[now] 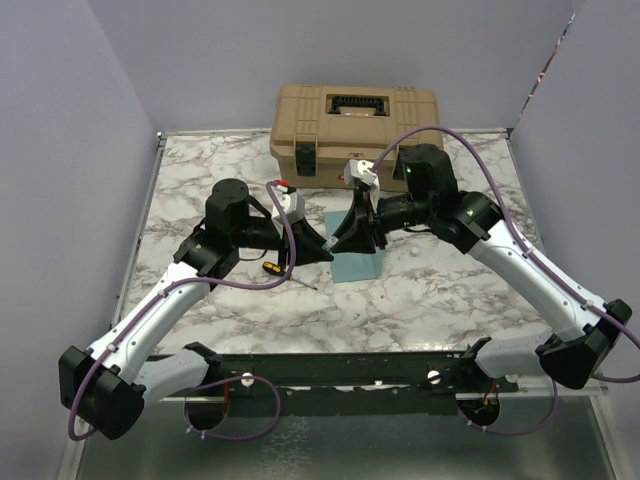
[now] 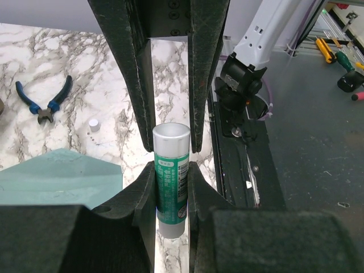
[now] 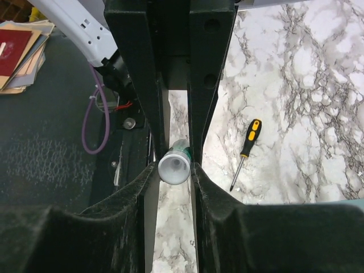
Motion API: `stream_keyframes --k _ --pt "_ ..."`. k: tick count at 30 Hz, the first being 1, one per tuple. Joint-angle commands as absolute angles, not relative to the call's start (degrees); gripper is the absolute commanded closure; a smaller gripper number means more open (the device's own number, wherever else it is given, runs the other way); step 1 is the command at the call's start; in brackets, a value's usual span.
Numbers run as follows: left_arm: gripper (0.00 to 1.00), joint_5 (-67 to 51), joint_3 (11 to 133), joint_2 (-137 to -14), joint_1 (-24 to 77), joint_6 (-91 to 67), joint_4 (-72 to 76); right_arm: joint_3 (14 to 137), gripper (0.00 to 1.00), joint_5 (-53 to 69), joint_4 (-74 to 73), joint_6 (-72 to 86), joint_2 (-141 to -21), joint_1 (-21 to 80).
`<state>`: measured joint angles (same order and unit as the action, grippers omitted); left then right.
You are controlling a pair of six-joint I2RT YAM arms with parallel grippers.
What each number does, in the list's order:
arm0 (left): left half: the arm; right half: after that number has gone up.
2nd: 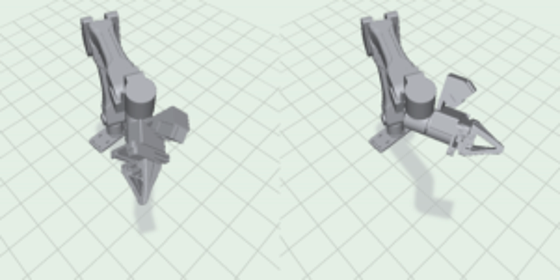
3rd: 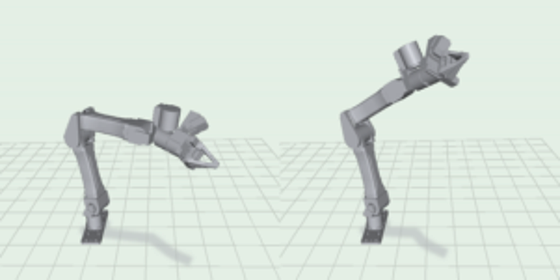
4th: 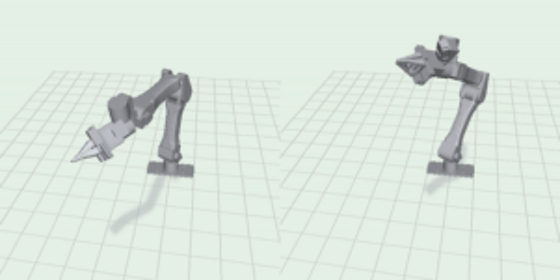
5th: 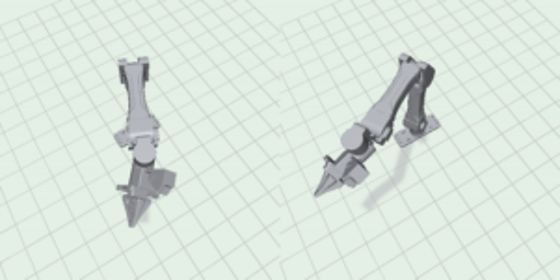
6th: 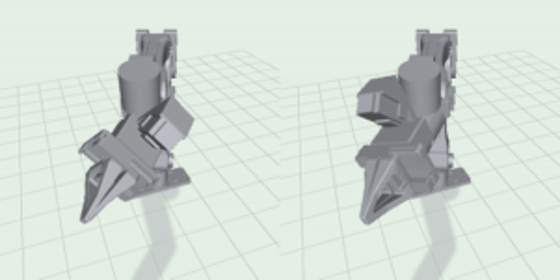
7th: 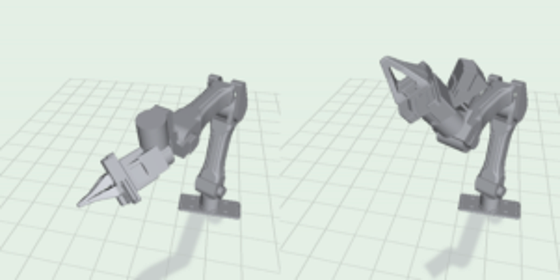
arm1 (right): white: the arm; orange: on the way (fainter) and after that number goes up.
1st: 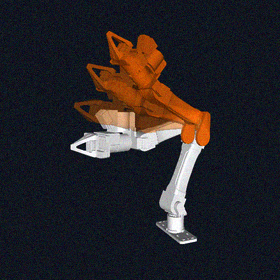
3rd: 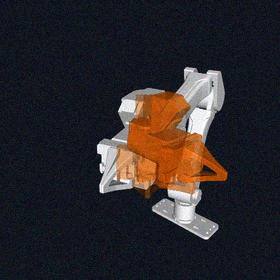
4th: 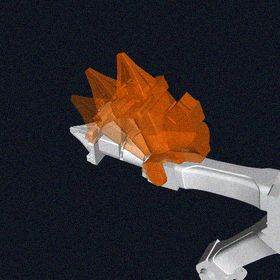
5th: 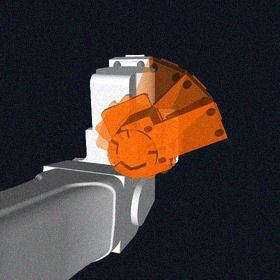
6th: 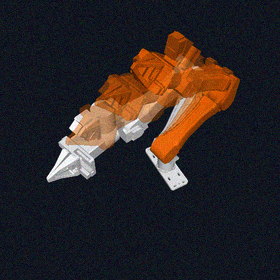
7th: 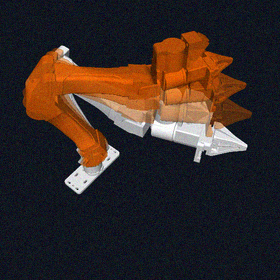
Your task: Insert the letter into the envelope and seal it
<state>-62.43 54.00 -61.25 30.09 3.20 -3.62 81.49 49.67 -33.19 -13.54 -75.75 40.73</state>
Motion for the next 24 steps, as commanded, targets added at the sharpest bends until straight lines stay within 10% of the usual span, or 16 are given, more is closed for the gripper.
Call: stream_keyframes --k 1,8,20,24 --pt "1.0 -64.1 55.06 -59.79 30.15 5.34 -4.6 83.73 0.7 52.81 -33.22 -11.78 -76.5 40.6" --pt "1.0 -58.46 55.29 -59.12 30.15 5.67 -4.75 79.85 0.99 48.93 -19.89 3.52 -77.07 40.56" --pt "1.0 -30.28 51.6 -56.93 30.15 -2.52 1.4 69.25 0.99 -1.02 -7.72 48.83 -74.35 40.47" --pt "1.0 -41.51 50.93 -56.12 30.24 -7.4 3.61 72.28 0.37 25.1 -6.0 32.08 -73.52 38.88"
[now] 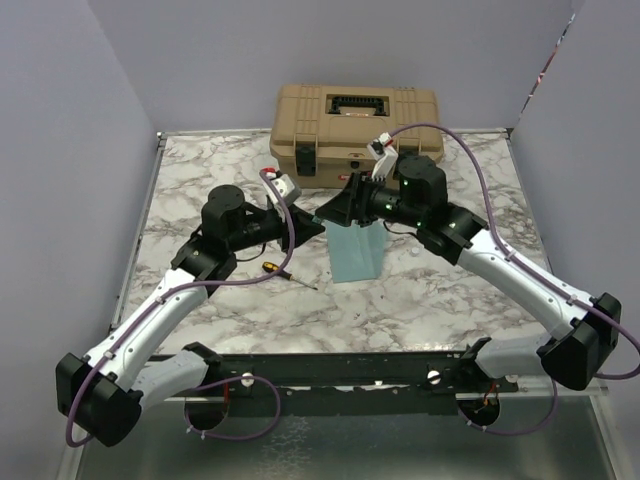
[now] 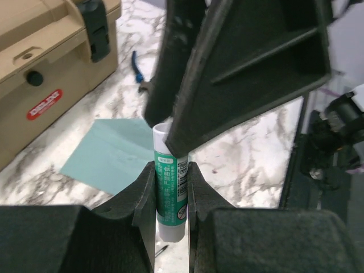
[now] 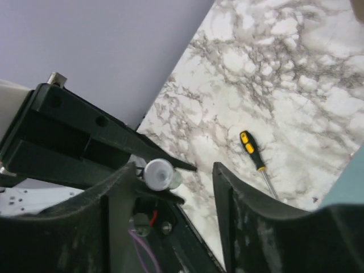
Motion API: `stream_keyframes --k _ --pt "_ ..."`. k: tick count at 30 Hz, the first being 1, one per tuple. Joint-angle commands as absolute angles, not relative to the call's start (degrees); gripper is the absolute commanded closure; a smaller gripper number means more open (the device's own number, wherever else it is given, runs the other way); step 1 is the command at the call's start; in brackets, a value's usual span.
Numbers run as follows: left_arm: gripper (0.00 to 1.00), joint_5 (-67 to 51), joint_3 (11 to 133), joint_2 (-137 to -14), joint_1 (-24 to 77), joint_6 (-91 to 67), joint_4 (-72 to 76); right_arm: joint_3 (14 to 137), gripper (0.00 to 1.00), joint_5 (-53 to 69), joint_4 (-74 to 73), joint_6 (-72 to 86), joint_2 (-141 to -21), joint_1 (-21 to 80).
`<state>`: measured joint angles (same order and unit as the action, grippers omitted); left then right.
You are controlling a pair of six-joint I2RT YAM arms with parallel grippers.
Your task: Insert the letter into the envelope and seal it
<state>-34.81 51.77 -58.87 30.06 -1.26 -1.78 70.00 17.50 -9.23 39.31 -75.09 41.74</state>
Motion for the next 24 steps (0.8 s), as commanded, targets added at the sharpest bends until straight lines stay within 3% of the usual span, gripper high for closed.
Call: stream_keyframes --k 1,2,5,10,17,19,23,24 --pt "1.0 -44.41 50.22 -55.83 30.26 -7.65 4.36 73.93 0.26 29.81 -9.33 28.47 -73.49 38.93" --pt "1.0 -45.5 49.53 -55.44 30.25 -7.71 4.16 74.94 0.2 32.96 -12.78 25.66 -73.29 38.91" --pt "1.0 -45.06 48.54 -54.17 30.26 -6.31 2.56 75.19 0.18 35.72 -18.82 17.43 -71.16 38.9" --pt "1.0 -55.44 51.53 -56.84 30.26 -2.77 2.09 77.82 0.29 46.49 -23.38 4.99 -70.88 38.94" --pt "1.0 -64.59 55.79 -58.98 30.28 2.34 0.09 82.68 0.3 54.78 -33.54 -7.7 -76.76 38.94" --pt "1.0 -65.75 55.97 -59.81 30.24 2.48 0.11 84.3 0.38 56.01 -36.15 -9.5 -78.45 38.9" --pt "1.0 -66.52 55.59 -61.39 30.21 2.56 0.16 84.04 0.81 55.48 -33.27 -7.03 -79.01 38.94" --pt "1.0 -66.47 55.43 -61.57 30.26 2.67 0.1 83.84 0.86 55.87 -31.79 -5.61 -78.94 38.94"
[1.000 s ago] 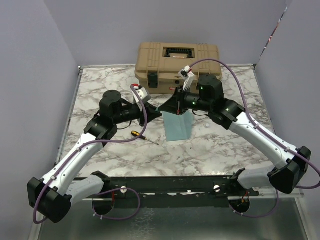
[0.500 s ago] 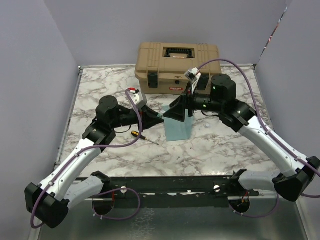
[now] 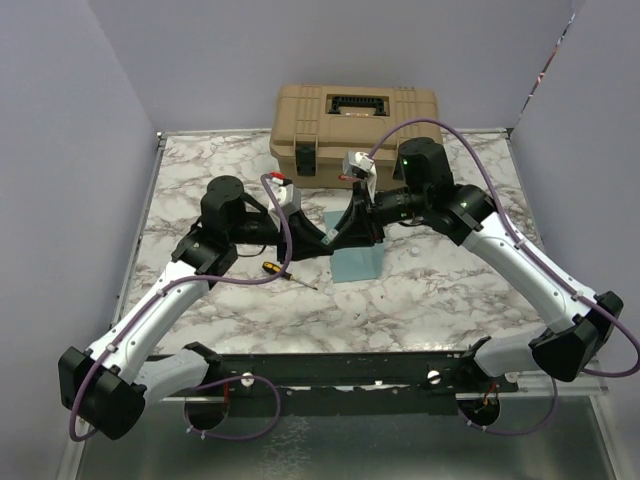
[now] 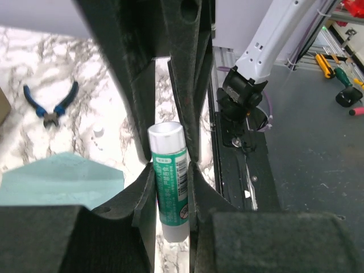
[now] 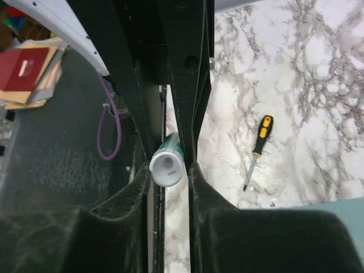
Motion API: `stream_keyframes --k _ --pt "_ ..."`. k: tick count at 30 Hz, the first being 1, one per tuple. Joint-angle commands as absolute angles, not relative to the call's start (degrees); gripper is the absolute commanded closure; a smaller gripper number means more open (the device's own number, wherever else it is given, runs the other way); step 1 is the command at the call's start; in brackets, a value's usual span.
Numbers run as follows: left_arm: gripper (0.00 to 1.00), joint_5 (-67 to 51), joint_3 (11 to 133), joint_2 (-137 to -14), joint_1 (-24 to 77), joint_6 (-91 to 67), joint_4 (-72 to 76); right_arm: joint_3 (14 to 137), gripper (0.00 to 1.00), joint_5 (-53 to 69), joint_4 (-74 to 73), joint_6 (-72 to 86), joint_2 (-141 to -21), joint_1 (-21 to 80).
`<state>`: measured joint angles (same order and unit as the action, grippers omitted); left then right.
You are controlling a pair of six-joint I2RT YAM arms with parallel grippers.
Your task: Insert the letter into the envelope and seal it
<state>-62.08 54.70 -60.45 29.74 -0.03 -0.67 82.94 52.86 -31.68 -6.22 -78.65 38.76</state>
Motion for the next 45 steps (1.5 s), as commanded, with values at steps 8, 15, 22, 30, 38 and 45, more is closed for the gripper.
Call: stream_keyframes --k 8,15,22,30,38,45 --pt "1.0 -65.18 55.4 -61.98 30.23 3.19 0.09 81.61 0.56 54.44 -25.56 1.21 -76.0 38.89" --pt "1.0 -65.44 55.8 -62.42 30.24 3.27 0.09 82.21 0.7 54.12 -26.25 3.45 -76.0 38.94" --pt "1.0 -63.52 56.46 -62.73 30.24 3.32 0.11 83.85 0.69 55.21 -31.26 2.38 -77.24 38.93" --pt "1.0 -61.8 55.98 -62.1 30.23 3.92 0.11 82.51 0.92 52.56 -33.02 2.96 -76.17 38.92" --pt "1.0 -54.44 55.9 -61.7 30.23 1.91 2.65 80.77 1.0 31.21 -24.83 19.92 -75.93 39.25" --pt "1.0 -40.94 53.4 -63.14 30.49 -7.77 21.19 78.18 1.0 -5.9 -27.22 45.7 -72.09 39.81"
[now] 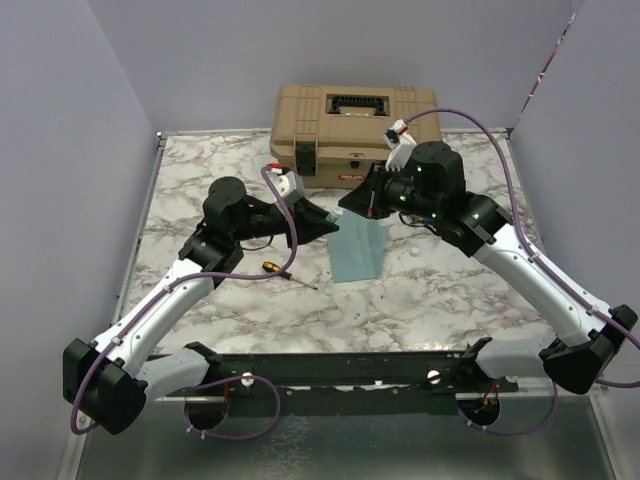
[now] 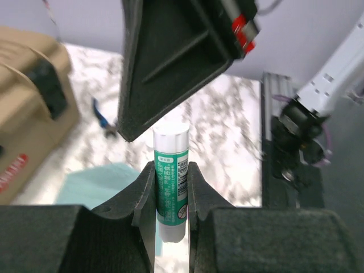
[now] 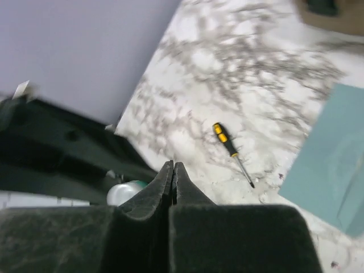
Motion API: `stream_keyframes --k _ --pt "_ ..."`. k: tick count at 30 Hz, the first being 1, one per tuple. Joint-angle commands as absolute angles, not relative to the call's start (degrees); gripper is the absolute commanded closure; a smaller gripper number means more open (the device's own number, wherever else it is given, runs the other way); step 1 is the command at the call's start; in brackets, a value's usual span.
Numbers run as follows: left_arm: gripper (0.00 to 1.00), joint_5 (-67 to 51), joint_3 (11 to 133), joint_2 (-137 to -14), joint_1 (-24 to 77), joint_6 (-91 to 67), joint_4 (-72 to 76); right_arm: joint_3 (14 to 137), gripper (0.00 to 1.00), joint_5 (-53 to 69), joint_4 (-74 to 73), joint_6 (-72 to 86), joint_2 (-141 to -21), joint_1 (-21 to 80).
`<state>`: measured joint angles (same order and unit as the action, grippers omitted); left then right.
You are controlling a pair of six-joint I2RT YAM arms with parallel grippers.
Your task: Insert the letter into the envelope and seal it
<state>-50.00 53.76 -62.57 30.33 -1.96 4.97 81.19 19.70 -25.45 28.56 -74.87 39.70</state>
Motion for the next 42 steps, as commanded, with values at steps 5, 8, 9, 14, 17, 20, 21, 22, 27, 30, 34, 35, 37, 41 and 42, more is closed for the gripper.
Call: stream_keyframes --k 5,8,9,14,17,20,21,22,27,30,34,35,37,41,42 --pt "1.0 -46.15 55.98 -66.74 30.59 -8.12 19.83 80.49 0.88 -2.24 -23.77 45.56 -73.46 39.81" --pt "1.0 -49.95 55.55 -66.65 30.58 -7.45 17.71 83.45 0.54 1.07 -25.7 36.98 -72.86 39.77" --pt "1.0 -51.06 55.55 -66.52 30.54 -7.2 16.65 83.98 0.45 0.4 -27.03 34.12 -72.16 39.74" --pt "1.0 -56.95 56.34 -65.66 30.51 -6.06 12.25 83.94 0.28 10.77 -28.6 16.02 -67.6 39.55" --pt "1.0 -61.19 56.39 -65.97 30.6 -6.83 11.59 82.7 0.24 26.99 -30.03 5.55 -65.15 39.55" --pt "1.0 -64.66 56.55 -66.74 30.52 -8.16 11.48 83.32 0.24 40.69 -36.35 -4.09 -65.71 39.55" --pt "1.0 -66.2 56.67 -66.98 30.53 -8.33 11.38 83.58 0.24 42.51 -38.23 -6.24 -66.11 39.55" --pt "1.0 -67.91 56.83 -67.09 30.59 -8.36 11.14 83.84 0.27 43.25 -39.4 -7.53 -66.67 39.53" --pt "1.0 -75.45 55.9 -66.32 30.6 -7.32 11.01 84.73 0.42 44.22 -40.95 -11.94 -68.09 39.55" --pt "1.0 -76.5 55.66 -66.01 30.63 -6.87 10.99 85.19 0.45 46.88 -41.13 -13.42 -68.36 39.55" --pt "1.0 -76.06 55.39 -65.92 30.59 -6.9 10.77 86.61 0.41 47.63 -41.73 -14.01 -70.14 39.57" --pt "1.0 -75.73 55.37 -65.84 30.58 -6.93 10.73 86.92 0.39 47.78 -41.75 -13.98 -70.69 39.62" --pt "1.0 -75.12 55.35 -65.54 30.57 -6.79 10.66 87.26 0.37 48.32 -41.33 -13.83 -71.76 39.63" --pt "1.0 -73.11 55.5 -64.71 30.59 -6.5 10.62 87.81 0.38 49.77 -40.08 -12.93 -73.33 39.64" --pt "1.0 -72.95 55.61 -64.57 30.59 -6.38 10.58 87.95 0.39 49.88 -39.93 -12.6 -73.77 39.64"
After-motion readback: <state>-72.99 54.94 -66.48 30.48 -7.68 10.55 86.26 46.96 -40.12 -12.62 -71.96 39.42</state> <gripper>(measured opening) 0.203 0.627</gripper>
